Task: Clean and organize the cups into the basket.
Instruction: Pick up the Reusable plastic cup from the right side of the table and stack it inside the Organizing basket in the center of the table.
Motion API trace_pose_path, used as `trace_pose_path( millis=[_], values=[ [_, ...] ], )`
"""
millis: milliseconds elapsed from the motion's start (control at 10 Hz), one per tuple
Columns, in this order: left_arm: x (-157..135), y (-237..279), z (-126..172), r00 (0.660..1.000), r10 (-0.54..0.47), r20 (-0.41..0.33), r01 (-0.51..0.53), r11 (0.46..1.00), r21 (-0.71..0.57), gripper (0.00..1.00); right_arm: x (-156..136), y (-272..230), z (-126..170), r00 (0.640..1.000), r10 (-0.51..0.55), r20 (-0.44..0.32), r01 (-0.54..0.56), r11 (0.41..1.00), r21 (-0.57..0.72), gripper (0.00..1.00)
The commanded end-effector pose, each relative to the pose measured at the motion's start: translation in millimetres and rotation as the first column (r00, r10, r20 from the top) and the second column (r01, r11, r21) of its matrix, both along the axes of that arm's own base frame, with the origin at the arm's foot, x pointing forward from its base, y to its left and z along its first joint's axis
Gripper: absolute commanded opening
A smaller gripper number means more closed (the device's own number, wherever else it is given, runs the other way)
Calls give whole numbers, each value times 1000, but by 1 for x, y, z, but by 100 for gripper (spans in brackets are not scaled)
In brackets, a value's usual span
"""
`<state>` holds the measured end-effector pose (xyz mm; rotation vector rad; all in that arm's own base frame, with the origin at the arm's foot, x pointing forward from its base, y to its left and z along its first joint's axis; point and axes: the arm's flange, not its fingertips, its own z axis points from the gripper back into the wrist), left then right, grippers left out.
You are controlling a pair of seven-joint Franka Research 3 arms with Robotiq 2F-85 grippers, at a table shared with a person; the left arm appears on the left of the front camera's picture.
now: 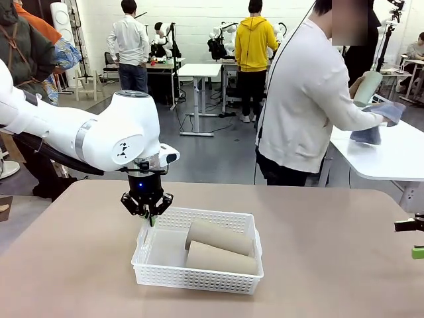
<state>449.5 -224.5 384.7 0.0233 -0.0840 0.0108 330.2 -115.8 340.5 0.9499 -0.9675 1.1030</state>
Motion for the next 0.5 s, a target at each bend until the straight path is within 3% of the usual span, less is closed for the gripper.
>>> trace_pose_path(
  millis=[0, 400],
  values=[
    [0, -1, 2, 1000, 0, 6, 0, 1000, 1, 0, -2, -1, 1, 1000, 2, 3, -2, 1000, 0, 100],
    [0, -1, 2, 1000, 0, 6, 0, 1000, 1, 0, -2, -1, 1, 1000, 2, 3, -2, 1000, 0, 100]
  ],
)
